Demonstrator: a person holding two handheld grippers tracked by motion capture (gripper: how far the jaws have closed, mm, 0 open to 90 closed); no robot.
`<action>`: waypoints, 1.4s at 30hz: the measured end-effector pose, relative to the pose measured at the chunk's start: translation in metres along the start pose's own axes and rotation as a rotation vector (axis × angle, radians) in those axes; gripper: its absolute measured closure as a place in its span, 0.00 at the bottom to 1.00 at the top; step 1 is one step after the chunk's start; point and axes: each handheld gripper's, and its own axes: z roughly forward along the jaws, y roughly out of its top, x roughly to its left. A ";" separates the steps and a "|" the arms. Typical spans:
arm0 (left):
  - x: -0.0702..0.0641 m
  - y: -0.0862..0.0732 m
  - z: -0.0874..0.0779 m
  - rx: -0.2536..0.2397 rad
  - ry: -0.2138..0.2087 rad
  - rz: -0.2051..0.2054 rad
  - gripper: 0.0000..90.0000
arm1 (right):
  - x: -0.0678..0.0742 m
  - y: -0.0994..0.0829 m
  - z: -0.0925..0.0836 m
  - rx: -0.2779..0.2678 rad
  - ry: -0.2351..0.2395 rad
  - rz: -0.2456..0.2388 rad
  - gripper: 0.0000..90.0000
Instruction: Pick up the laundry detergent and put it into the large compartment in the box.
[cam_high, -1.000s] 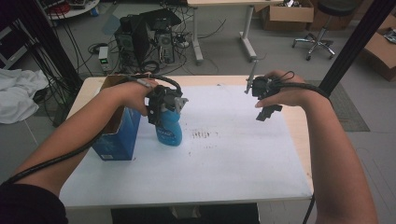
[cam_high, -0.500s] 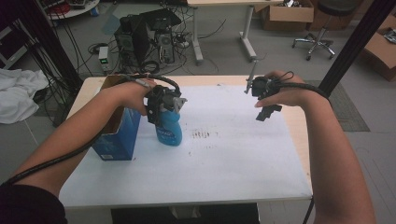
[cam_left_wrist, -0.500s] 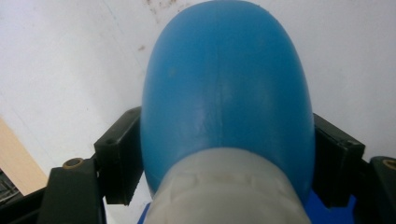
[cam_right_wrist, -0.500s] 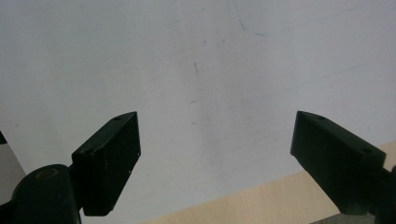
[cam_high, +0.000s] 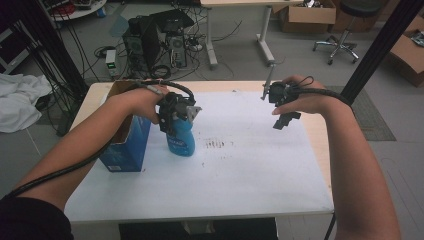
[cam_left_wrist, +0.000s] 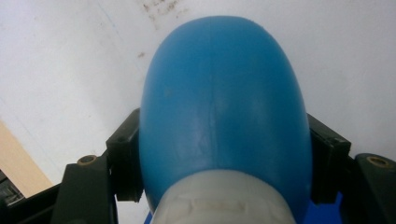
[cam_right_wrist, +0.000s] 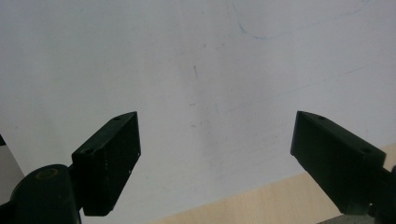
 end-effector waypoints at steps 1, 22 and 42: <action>0.000 0.000 0.000 0.003 -0.003 -0.005 0.36 | 0.000 0.000 0.000 0.000 0.001 0.000 0.18; 0.003 0.001 -0.001 0.010 -0.040 -0.075 0.42 | -0.002 0.002 0.006 -0.004 0.010 0.002 0.18; 0.007 0.006 -0.012 0.062 -0.080 -0.291 0.42 | 0.004 0.002 0.002 -0.020 -0.004 -0.018 0.18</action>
